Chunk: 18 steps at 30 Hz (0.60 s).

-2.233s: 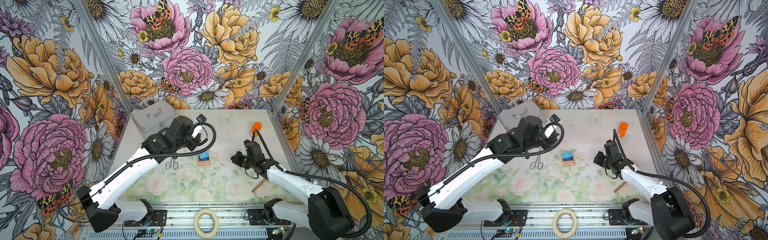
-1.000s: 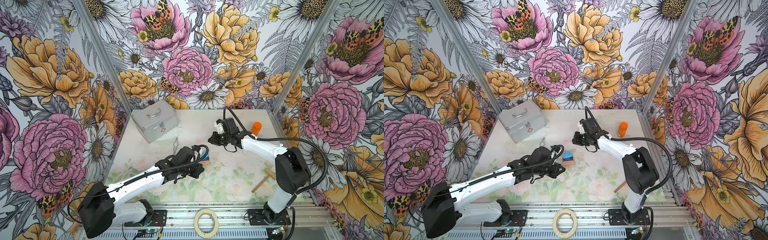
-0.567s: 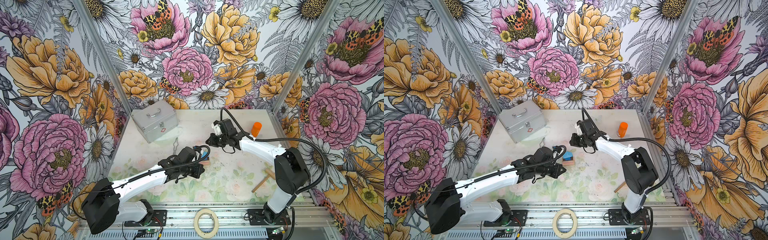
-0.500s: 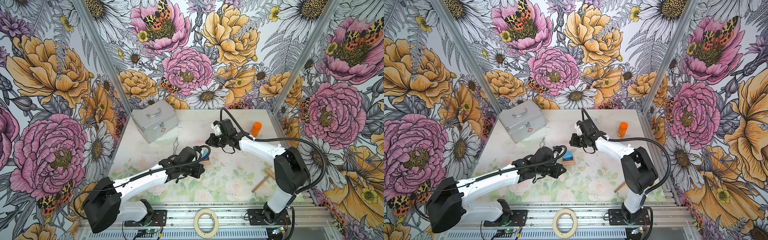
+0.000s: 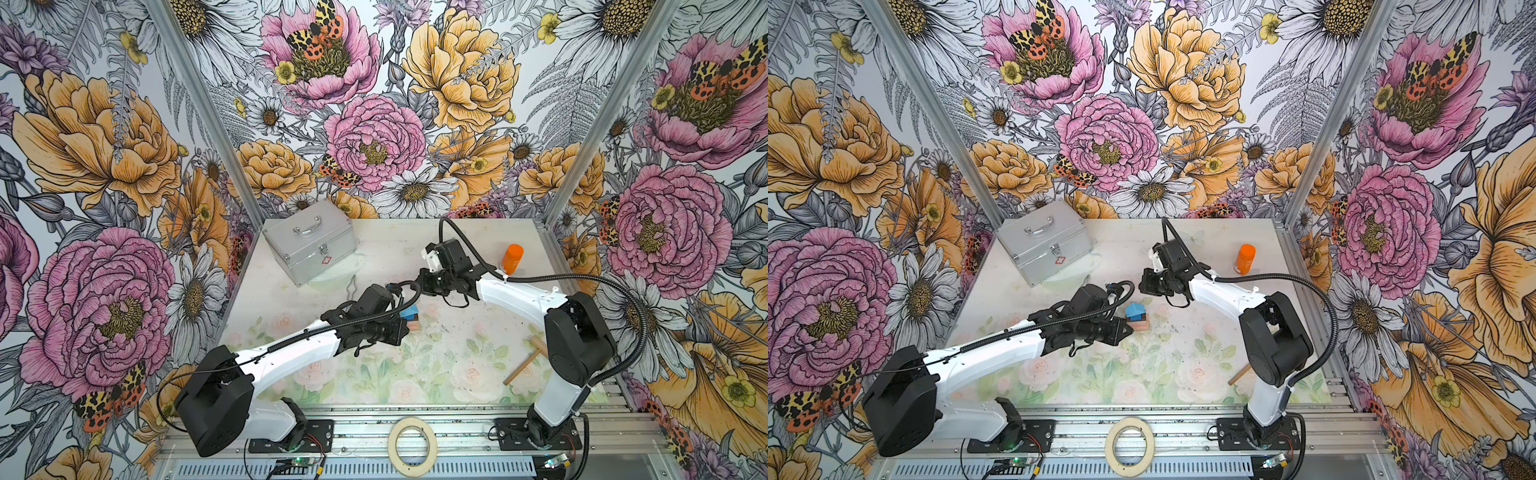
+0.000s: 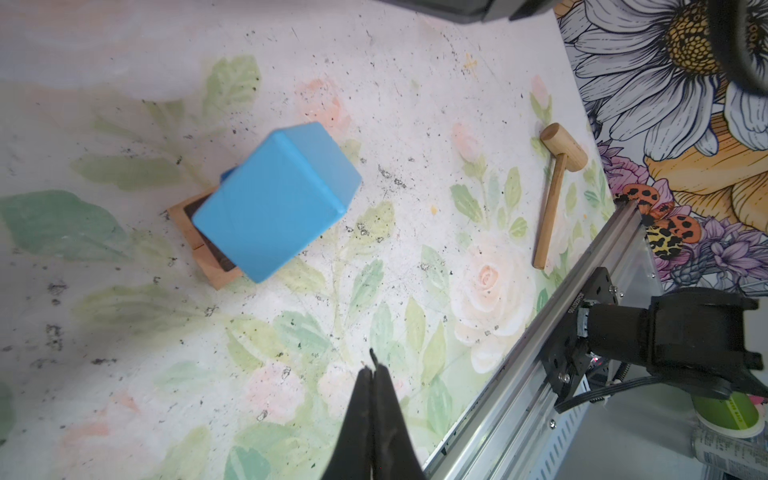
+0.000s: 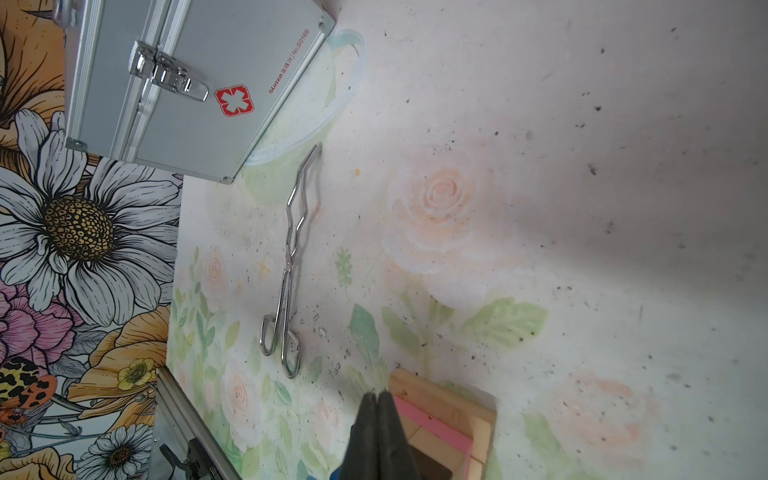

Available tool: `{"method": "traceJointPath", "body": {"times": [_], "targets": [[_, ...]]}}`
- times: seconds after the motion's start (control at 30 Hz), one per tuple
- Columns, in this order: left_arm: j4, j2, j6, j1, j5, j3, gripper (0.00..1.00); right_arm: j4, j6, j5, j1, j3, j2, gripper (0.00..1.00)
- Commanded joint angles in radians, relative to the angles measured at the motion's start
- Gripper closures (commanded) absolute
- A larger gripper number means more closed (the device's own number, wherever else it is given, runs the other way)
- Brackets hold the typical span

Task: Build the wood block tower

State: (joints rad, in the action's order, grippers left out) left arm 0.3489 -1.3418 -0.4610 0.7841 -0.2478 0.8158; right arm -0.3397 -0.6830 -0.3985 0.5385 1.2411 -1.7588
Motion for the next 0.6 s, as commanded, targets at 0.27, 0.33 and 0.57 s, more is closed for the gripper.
{"method": "traceJointPath", "body": {"times": [0.27,0.33,0.57], "targets": [[-0.022,-0.03,0.047,-0.023,-0.015,0.038,1.0,0.046,-0.021,-0.017,0.024,-0.007,-0.021,1.0],[-0.024,-0.029,0.05,-0.026,-0.011,0.038,1.0,0.05,-0.025,-0.017,0.026,-0.016,-0.018,1.0],[-0.027,-0.03,0.052,-0.036,-0.008,0.038,1.0,0.058,-0.029,-0.018,0.028,-0.032,-0.015,1.0]]}}
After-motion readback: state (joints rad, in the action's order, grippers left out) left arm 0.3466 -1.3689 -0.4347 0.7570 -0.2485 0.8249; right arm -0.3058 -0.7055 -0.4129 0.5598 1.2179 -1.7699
